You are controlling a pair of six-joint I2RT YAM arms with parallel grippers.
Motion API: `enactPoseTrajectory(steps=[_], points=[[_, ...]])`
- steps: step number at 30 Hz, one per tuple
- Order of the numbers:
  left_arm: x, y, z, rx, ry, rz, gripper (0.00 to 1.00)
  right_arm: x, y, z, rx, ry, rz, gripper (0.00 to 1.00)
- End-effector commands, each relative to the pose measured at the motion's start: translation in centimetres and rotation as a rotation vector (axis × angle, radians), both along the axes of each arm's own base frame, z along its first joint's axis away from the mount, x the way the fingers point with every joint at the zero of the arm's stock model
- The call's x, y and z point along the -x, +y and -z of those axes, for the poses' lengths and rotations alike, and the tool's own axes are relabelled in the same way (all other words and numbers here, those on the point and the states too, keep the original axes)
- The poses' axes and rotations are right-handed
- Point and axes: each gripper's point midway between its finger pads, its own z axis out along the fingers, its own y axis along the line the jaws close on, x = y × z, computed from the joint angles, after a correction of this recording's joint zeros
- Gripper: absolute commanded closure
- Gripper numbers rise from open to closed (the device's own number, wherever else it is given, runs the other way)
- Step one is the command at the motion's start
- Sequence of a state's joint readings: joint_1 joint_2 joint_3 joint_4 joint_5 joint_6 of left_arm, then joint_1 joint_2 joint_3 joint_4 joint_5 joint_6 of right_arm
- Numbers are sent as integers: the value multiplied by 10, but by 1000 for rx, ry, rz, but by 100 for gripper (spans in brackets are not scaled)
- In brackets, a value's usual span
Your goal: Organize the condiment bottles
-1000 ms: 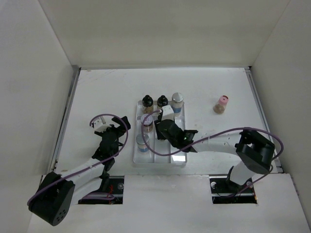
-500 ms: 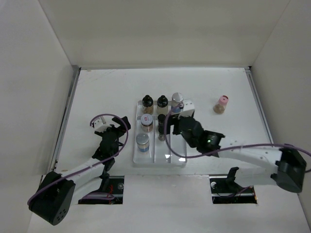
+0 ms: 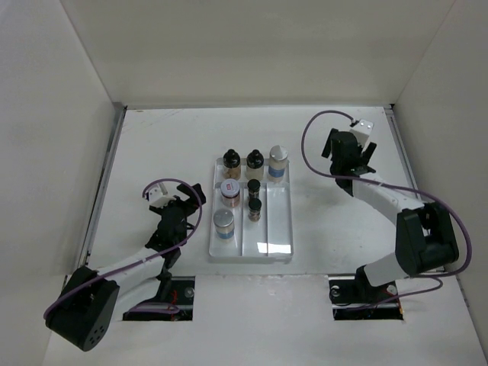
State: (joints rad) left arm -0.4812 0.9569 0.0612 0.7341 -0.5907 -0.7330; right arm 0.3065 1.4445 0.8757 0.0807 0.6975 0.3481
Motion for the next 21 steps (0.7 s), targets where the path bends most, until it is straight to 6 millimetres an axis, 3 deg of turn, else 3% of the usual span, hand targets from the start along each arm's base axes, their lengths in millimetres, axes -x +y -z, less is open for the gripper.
enactPoseTrajectory(steps=[1,5,8,12,14,18,21], points=[[-8,-8,-31,55,-92,13,4,-19,-28,-21,46,-25,69,0],[-9,-8,-29,51,-86,15,4,-31,-36,10,-8,28,45,1],[-9,-8,-29,50,-85,13,4,-38,-39,24,-39,43,37,7],[-10,-7,-29,47,-82,10,4,-46,-47,20,-41,1,55,36],[-9,-7,-31,51,-89,10,4,-45,-47,6,-30,-45,57,46],[-10,-6,-30,49,-86,7,4,-16,-7,-27,-2,-115,-28,47],[-9,-7,-31,52,-91,12,4,25,35,-41,3,-113,-140,46]])
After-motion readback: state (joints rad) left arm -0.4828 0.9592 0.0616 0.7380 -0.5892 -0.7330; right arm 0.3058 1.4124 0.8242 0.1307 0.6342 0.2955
